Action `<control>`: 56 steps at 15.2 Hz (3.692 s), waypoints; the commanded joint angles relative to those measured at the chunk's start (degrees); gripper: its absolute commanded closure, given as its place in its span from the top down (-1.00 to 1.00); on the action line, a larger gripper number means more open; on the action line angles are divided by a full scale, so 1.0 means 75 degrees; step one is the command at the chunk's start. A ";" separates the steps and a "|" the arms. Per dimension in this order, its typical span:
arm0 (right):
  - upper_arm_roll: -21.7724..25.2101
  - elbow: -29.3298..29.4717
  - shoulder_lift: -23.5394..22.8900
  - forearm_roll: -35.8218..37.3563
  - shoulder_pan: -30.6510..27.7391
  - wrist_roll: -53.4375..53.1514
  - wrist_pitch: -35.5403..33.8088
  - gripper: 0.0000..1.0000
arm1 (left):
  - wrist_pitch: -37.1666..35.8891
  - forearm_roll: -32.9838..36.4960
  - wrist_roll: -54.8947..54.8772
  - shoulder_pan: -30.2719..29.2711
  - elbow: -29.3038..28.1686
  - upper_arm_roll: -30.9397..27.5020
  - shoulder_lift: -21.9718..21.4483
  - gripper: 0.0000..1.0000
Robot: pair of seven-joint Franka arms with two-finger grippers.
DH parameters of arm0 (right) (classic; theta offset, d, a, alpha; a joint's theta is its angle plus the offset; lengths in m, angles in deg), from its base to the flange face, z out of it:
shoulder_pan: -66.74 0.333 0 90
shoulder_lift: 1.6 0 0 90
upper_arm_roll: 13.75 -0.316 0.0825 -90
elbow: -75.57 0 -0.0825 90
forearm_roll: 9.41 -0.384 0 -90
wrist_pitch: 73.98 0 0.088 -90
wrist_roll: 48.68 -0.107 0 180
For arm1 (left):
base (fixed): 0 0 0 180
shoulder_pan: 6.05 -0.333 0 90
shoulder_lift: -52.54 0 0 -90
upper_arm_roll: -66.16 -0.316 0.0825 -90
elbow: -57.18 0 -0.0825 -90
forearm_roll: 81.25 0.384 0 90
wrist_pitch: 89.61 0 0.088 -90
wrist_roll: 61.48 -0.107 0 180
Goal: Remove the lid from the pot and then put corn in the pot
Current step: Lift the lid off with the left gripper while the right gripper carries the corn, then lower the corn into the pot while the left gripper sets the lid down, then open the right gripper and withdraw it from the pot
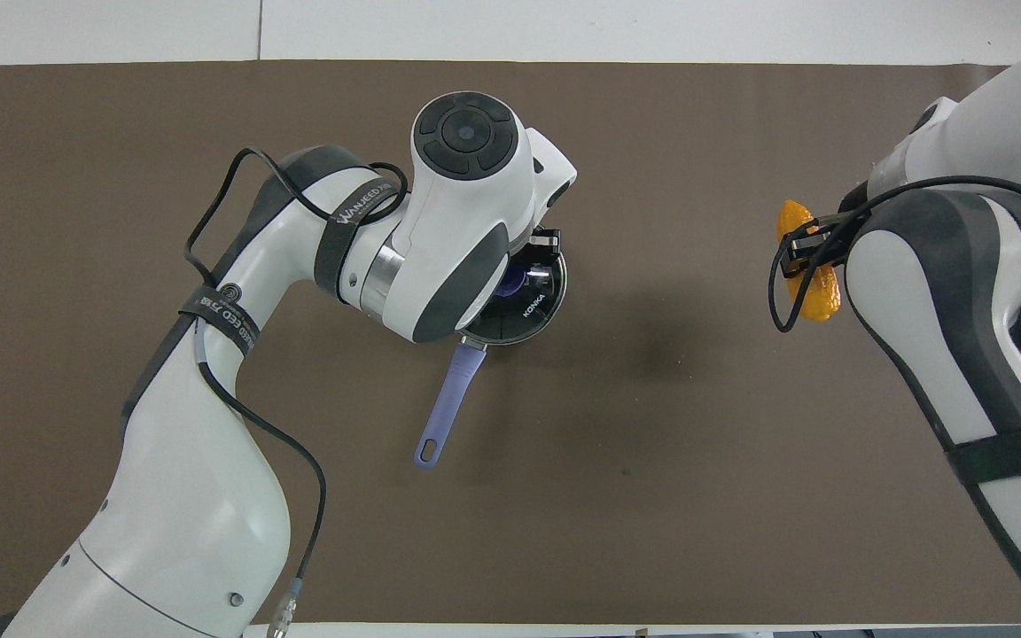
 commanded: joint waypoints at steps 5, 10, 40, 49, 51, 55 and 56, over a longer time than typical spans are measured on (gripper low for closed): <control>-0.0044 0.0230 -0.0134 -0.0166 -0.0026 -0.0254 -0.0100 -1.00 | -0.0818 -0.0314 -0.0059 -0.0061 -0.0082 -0.0157 -0.0652 -0.36; -0.0091 0.0664 -0.0357 -0.0177 0.0537 -0.1332 0.0168 -1.00 | -0.1380 -0.0361 -0.0796 -0.1020 -0.0129 -0.0145 -0.1203 -0.44; -0.0267 0.2831 -0.2399 0.0361 0.2497 -0.4978 0.0877 1.00 | 0.2954 -0.0138 -0.5720 -0.4948 -0.5871 -0.0286 -0.3032 -0.55; -0.0255 0.2575 0.0191 0.0361 -0.0222 -0.2471 -0.2276 1.00 | 0.2978 -0.0138 -0.4165 -0.5206 -0.5989 -0.0286 -0.3055 -0.55; -0.0243 0.2271 0.0602 0.0361 -0.0644 -0.2027 -0.2711 1.00 | 0.3001 -0.0138 -0.3229 -0.5206 -0.5989 -0.0286 -0.3044 -0.55; -0.0243 0.1767 0.0920 0.0385 -0.1757 -0.0093 -0.2736 1.00 | 0.3060 -0.0138 -0.2603 -0.5183 -0.6000 -0.0286 -0.3044 -0.42; -0.0231 0.1534 0.1048 0.0455 -0.1853 -0.0091 -0.2701 1.00 | 0.3060 -0.0138 -0.2614 -0.5206 -0.6000 -0.0286 -0.3055 0.05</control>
